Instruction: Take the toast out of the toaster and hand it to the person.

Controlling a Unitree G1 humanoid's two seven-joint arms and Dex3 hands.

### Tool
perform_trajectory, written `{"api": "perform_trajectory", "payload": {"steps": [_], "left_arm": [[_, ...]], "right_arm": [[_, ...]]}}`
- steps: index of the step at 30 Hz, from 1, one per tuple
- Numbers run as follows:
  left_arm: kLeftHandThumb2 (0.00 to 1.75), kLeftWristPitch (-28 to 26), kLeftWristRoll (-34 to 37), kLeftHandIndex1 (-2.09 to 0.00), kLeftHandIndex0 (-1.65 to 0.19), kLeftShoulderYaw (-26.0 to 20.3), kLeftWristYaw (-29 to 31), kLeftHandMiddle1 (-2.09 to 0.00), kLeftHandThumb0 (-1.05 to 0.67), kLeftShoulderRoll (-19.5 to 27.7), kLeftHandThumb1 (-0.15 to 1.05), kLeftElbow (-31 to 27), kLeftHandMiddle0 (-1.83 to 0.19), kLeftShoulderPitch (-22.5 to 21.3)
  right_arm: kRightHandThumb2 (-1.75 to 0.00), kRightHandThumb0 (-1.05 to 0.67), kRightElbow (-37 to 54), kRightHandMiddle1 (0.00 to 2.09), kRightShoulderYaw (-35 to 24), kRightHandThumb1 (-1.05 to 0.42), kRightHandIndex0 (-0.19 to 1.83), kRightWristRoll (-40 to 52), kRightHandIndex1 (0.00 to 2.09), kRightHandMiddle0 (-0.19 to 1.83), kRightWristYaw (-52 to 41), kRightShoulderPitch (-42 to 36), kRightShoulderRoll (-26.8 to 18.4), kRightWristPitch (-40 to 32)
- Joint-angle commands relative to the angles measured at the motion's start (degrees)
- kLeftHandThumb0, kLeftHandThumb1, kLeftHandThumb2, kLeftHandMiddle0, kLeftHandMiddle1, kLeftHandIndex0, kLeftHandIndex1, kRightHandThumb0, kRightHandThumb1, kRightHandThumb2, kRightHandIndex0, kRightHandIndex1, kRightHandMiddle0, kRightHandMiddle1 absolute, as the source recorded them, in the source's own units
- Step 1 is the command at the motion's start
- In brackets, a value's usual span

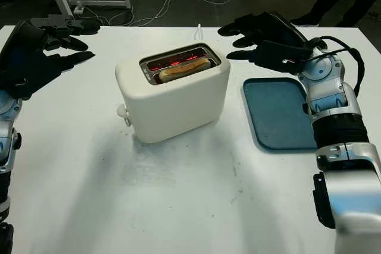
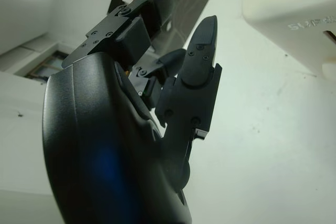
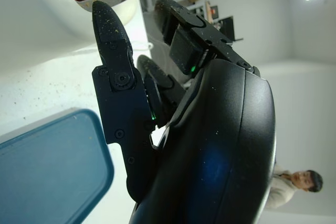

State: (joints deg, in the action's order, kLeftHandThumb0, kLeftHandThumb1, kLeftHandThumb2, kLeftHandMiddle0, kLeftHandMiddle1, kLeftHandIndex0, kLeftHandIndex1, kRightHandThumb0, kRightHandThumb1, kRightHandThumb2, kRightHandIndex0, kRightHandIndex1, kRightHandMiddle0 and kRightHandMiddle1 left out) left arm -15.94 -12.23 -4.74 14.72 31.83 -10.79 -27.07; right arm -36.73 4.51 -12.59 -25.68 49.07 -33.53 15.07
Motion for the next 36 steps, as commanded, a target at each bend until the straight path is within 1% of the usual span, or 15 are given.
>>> {"api": "perform_trajectory", "payload": {"steps": [1, 6, 13, 16, 20, 27, 30, 36], "left_arm": [[0.07, -0.2, -0.5, -0.17, -0.75, 0.1, -0.3, -0.84, -0.26, -0.1, 0.92, -0.6, -0.52, 0.4], [0.07, -0.3, -0.2, -0.17, -0.75, -0.1, -0.1, -0.84, -0.26, -0.2, 0.92, -0.2, -0.51, 0.4], [0.08, 0.4, -0.6, -0.18, -0.75, 0.0, -0.2, -0.84, -0.29, 0.2, 0.92, -0.1, -0.51, 0.5], [0.08, -0.7, -0.4, -0.18, -0.75, -0.1, -0.3, -0.84, -0.29, -0.2, 0.92, -0.5, -0.52, 0.5], [0.07, 0.8, -0.1, -0.18, -0.75, -0.2, -0.4, -0.84, -0.27, -0.1, 0.92, 0.0, -0.52, 0.6], [0.07, 0.5, -0.6, -0.18, -0.75, 0.1, -0.4, -0.85, -0.28, 0.0, 0.92, 0.2, -0.52, 0.4], [0.07, 1.0, -0.2, -0.18, -0.75, -0.2, -0.4, -0.84, -0.28, -0.2, 0.92, 0.6, -0.52, 0.4], [0.07, 0.8, -0.3, -0.18, -0.75, 0.1, -0.3, -0.84, -0.29, -0.2, 0.92, 0.5, -0.52, 0.3]], "right_arm": [[0.00, -0.53, 0.9, 0.00, -0.3, -0.89, 0.84, 0.5, 0.00, 0.75, -0.3, -0.2, 0.0, -1.3], [0.00, -0.53, 0.5, 0.01, -0.1, -0.90, 0.85, 0.0, 0.01, 0.76, 0.2, -0.2, -0.2, -0.2], [0.00, -0.54, 1.0, 0.00, 0.0, -0.90, 0.85, -0.2, 0.01, 0.76, 0.3, -0.3, -0.2, -0.6], [0.00, -0.53, 0.8, 0.00, -0.1, -0.90, 0.85, 0.1, 0.00, 0.76, 0.0, -0.2, -0.1, -0.9], [0.00, -0.54, 0.8, 0.00, -0.2, -0.90, 0.84, 0.3, 0.00, 0.75, -0.1, -0.2, -0.1, -0.8], [0.00, -0.53, 0.7, 0.00, -0.2, -0.90, 0.84, 0.3, 0.00, 0.75, 0.0, -0.3, -0.1, -0.9], [0.00, -0.54, 0.2, 0.01, -0.2, -0.90, 0.86, 0.1, 0.01, 0.77, 0.4, -0.2, -0.2, 0.5], [0.00, -0.54, 0.1, 0.01, -0.6, -0.85, 0.86, 0.5, 0.01, 0.77, 0.6, 0.5, 0.0, 0.1]]}}
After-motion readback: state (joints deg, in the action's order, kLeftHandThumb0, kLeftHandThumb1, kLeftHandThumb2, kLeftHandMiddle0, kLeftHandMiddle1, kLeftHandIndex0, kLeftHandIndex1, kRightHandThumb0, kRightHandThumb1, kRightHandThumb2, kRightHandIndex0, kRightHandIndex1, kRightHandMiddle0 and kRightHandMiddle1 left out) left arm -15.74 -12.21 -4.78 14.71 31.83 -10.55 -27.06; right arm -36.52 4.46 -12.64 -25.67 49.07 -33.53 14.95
